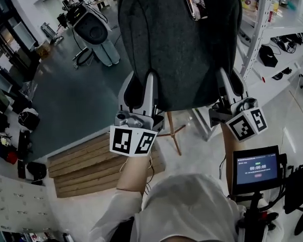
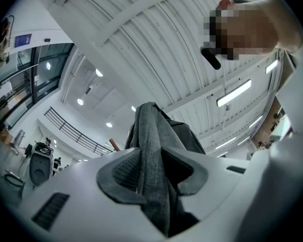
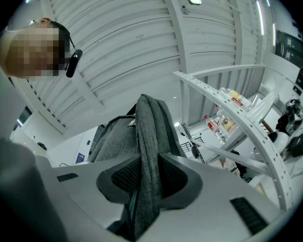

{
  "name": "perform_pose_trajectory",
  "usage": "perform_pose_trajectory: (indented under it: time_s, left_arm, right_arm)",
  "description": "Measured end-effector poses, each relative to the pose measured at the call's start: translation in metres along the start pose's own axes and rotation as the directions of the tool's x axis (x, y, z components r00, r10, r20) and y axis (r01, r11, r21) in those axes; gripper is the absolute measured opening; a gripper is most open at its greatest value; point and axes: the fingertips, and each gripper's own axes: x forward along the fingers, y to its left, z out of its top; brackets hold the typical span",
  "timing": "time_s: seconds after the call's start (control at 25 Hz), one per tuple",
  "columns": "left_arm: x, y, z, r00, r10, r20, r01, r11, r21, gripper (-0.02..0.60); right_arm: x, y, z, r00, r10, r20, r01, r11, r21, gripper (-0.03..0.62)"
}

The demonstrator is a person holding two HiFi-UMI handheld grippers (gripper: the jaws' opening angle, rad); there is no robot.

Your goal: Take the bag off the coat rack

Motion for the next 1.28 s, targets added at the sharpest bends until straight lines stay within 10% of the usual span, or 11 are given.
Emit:
perform_pose_trajectory:
  time_s: [0.44, 0.92, 1.08, 1.28]
  left_arm:
    - [0.026, -0.065, -0.028, 0.977, -0.211, -0.038, 0.205, 0.97, -0.133, 0.129]
    - [0.074, -0.165, -0.089, 0.869, -0.495, -0.03, 0.448, 0.809, -0.38, 0.126]
    - [0.054, -0.115, -0.061, 0.904, -0.408, -0.124, 0.365, 0.89, -0.273, 0.126]
    - [0.056, -0.123, -0.076, 0.888, -0.437, -0.146, 0.383, 0.876, -0.293, 0.126]
  right_arm:
    - [-0.079, -0.027, 0.041, 0.97, -0.236, 0.06, 0.241, 0.966, -0.093, 0.101]
    - [-0.18, -0.07, 0.093, 0.827, -0.54, 0.154, 0.562, 0.799, -0.216, 0.1]
    - [-0.141, -0.05, 0.055, 0.878, -0.469, 0.098, 0.477, 0.874, -0.088, 0.1]
    - [-0.153, -0.058, 0.049, 0.859, -0.503, 0.098, 0.51, 0.857, -0.071, 0.098]
